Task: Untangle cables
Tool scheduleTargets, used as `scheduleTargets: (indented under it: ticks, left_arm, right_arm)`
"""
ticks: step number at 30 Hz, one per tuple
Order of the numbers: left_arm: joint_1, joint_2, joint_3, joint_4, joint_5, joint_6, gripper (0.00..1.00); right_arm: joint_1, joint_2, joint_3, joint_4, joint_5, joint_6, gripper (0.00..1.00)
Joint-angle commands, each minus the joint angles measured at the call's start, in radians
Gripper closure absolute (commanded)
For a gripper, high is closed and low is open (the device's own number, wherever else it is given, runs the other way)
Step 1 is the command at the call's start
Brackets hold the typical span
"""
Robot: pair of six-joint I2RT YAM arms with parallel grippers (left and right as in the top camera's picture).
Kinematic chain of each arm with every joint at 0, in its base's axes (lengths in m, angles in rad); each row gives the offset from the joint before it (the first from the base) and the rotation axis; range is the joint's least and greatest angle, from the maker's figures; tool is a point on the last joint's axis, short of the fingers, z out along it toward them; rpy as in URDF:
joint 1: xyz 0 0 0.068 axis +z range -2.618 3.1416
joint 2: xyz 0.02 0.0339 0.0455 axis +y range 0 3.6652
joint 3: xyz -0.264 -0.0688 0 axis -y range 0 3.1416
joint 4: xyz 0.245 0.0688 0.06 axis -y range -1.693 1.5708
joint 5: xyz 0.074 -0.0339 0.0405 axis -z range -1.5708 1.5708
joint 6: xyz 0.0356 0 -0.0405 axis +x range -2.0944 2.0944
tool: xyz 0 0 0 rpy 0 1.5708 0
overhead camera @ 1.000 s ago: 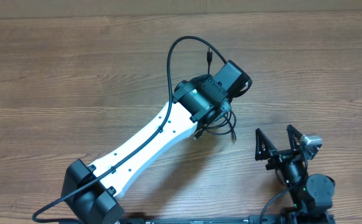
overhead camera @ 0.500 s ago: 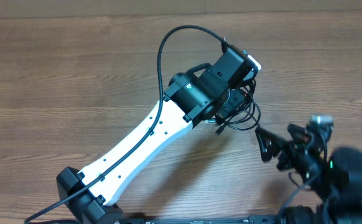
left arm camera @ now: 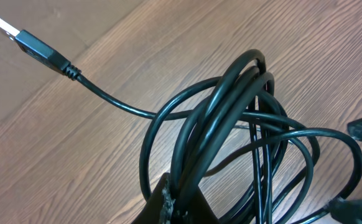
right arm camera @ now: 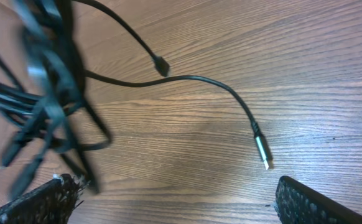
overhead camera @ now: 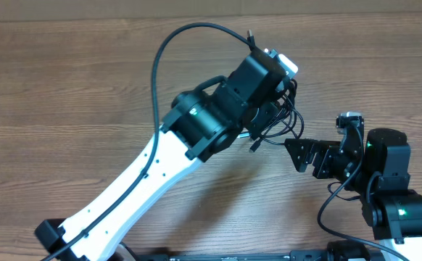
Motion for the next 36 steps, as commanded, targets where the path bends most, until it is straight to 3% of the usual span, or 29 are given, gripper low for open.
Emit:
scheduleTargets:
  ticks: [1,21,36]
  left_arm:
    - [-0.004,-0.045,0.033,-0.006,0.054,-0.023,0.96]
    - [-0.004,-0.155,0.033,-0.028,0.146,-0.015,0.96]
    - [-0.003,-0.252,0.033,-0.024,-0.006,-0.016,0.96]
  right_arm:
    - [-0.003,-0.003,0.018,-0.005,0.037,0.003,0.00]
    - [-0.003,0.015,0.018,-0.096,0.346,0.132,0.00]
    - [-0.003,0.155,0.018,-0.134,0.435,0.188,0.00]
